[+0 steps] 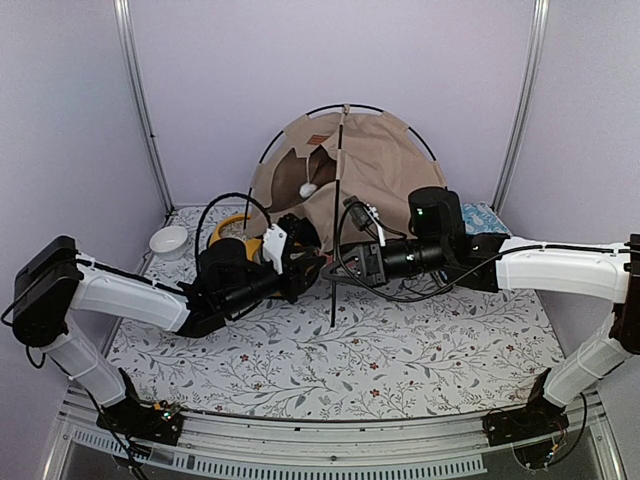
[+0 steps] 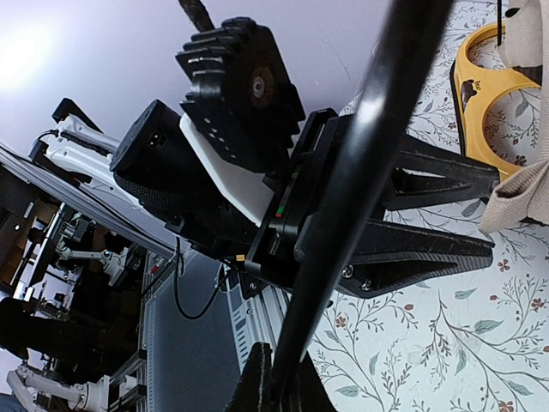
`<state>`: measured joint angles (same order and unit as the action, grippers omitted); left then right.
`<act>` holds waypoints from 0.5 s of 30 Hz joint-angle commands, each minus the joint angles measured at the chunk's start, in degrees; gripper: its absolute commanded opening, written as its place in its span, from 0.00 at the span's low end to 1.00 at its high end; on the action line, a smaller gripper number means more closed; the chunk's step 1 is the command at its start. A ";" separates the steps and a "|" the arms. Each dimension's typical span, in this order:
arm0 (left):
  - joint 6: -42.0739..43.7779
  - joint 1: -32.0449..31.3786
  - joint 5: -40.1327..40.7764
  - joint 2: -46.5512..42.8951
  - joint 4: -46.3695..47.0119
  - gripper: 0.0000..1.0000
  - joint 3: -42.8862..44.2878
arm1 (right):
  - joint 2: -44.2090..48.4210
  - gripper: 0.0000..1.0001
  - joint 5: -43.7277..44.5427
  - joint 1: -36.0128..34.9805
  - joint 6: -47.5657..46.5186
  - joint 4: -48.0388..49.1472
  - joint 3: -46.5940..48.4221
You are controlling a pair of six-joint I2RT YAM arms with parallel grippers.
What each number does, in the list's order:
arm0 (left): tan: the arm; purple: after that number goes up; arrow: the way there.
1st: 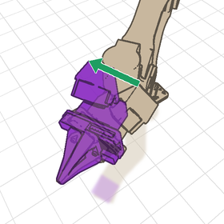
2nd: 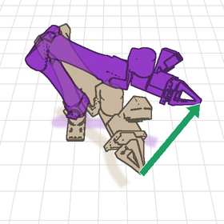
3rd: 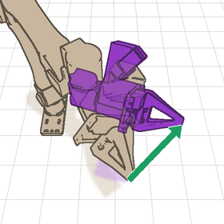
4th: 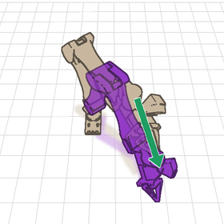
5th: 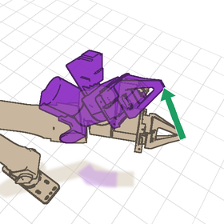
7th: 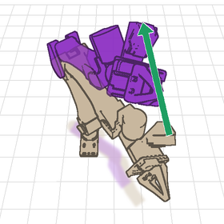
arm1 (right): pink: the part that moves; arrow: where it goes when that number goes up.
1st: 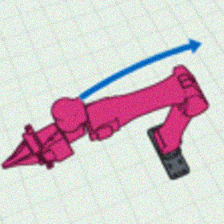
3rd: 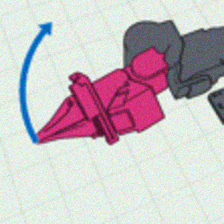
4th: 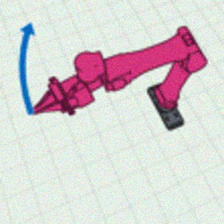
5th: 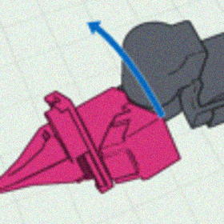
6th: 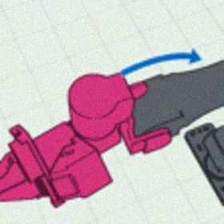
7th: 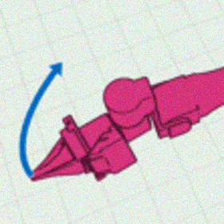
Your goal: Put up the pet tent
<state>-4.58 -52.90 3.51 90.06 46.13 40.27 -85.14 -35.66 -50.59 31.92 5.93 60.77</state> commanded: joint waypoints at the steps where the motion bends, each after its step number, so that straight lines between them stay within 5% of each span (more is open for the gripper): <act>1: 2.76 -0.91 0.84 1.17 1.48 0.34 2.21 | 2.34 0.00 0.22 0.07 -3.19 2.50 2.77; 15: 4.78 -1.08 1.91 2.74 1.89 0.23 3.06 | 1.89 0.00 0.15 0.09 -2.33 2.47 3.56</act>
<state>-0.84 -53.06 4.60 92.07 46.35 42.19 -85.14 -35.66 -50.59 32.08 5.04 61.65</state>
